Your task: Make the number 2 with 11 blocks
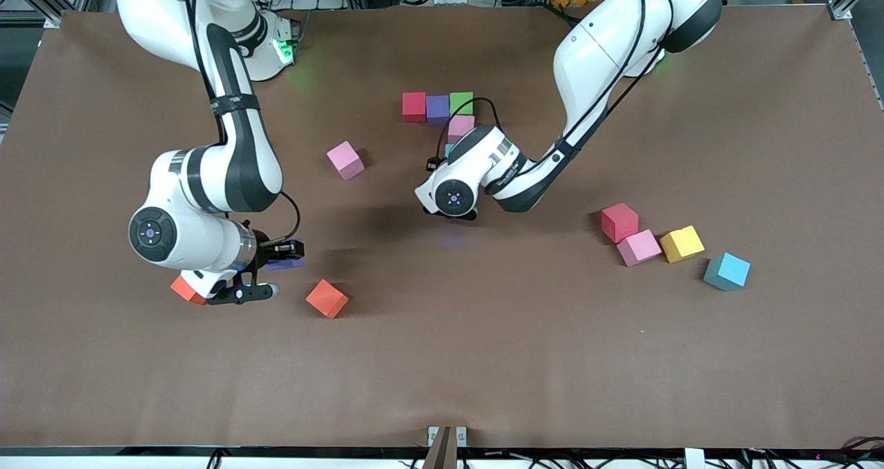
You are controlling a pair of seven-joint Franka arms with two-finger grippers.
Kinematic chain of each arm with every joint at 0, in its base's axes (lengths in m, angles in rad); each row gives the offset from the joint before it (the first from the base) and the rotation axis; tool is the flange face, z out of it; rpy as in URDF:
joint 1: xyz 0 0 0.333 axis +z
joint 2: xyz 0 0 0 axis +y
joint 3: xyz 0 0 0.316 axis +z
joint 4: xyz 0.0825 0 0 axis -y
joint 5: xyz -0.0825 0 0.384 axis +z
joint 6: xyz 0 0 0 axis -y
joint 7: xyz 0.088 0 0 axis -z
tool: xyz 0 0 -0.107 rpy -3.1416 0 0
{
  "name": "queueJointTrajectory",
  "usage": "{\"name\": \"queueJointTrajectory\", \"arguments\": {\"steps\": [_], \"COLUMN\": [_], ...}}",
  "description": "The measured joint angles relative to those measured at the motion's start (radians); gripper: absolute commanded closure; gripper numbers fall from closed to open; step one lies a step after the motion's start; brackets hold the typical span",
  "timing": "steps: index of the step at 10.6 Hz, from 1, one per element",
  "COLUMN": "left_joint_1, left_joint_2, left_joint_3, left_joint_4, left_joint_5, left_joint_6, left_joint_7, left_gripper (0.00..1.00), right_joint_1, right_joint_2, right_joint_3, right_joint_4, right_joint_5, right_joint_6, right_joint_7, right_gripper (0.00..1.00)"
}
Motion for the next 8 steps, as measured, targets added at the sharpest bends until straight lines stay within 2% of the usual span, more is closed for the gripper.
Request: {"name": "queueJointTrajectory", "arguments": {"steps": [8], "left_joint_1": [-0.004], "left_joint_2": [0.002], "left_joint_3": [0.006], "left_joint_4": [0.0], "left_joint_5": [0.0], "left_joint_6": [-0.032], "left_joint_7": [0.0], "left_gripper": [1.0], "right_joint_1": [0.0], "right_joint_2": [0.0], "right_joint_3": [0.0], "right_joint_4": [0.0], "right_joint_5": [0.0], "right_joint_6": [0.0], "right_joint_7": [0.0], "right_gripper": [0.78]}}
